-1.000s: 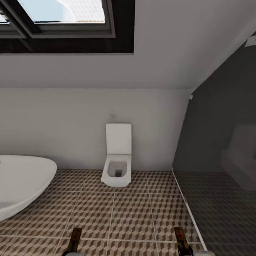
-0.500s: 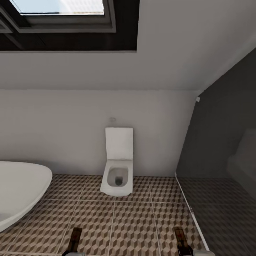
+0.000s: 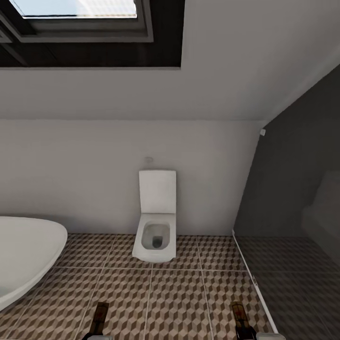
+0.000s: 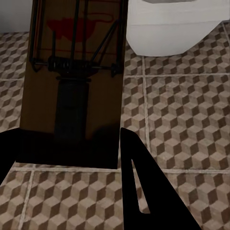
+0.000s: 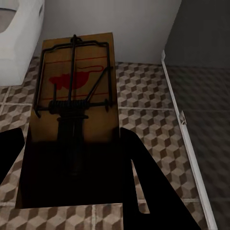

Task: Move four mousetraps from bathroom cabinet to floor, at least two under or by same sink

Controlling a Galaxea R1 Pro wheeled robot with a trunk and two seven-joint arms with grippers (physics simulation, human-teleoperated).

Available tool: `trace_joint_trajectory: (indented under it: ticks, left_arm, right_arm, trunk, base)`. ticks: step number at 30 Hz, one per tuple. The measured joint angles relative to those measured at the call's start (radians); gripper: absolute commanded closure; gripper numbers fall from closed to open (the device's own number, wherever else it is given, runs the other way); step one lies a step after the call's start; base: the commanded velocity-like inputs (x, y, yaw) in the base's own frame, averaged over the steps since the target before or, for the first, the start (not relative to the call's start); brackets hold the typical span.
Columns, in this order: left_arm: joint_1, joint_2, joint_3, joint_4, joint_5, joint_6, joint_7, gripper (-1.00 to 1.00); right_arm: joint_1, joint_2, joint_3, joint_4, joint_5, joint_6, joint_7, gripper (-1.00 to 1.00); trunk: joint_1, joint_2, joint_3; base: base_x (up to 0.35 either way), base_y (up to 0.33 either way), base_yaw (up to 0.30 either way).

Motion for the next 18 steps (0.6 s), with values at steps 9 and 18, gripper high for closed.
trace_joint_trajectory:
  ticks: [9, 18]
  left_arm:
    - [0.000, 0.000, 0.000, 0.000, 0.000, 0.000, 0.000, 1.00]
    - [0.000, 0.000, 0.000, 0.000, 0.000, 0.000, 0.000, 1.00]
  right_arm:
    - [0.000, 0.000, 0.000, 0.000, 0.000, 0.001, 0.000, 1.00]
    - [0.000, 0.000, 0.000, 0.000, 0.000, -0.001, 0.000, 1.00]
  trunk:
    - [0.000, 0.000, 0.000]
    - [0.000, 0.000, 0.000]
  base:
    - [0.000, 0.000, 0.000]
    - [0.000, 0.000, 0.000]
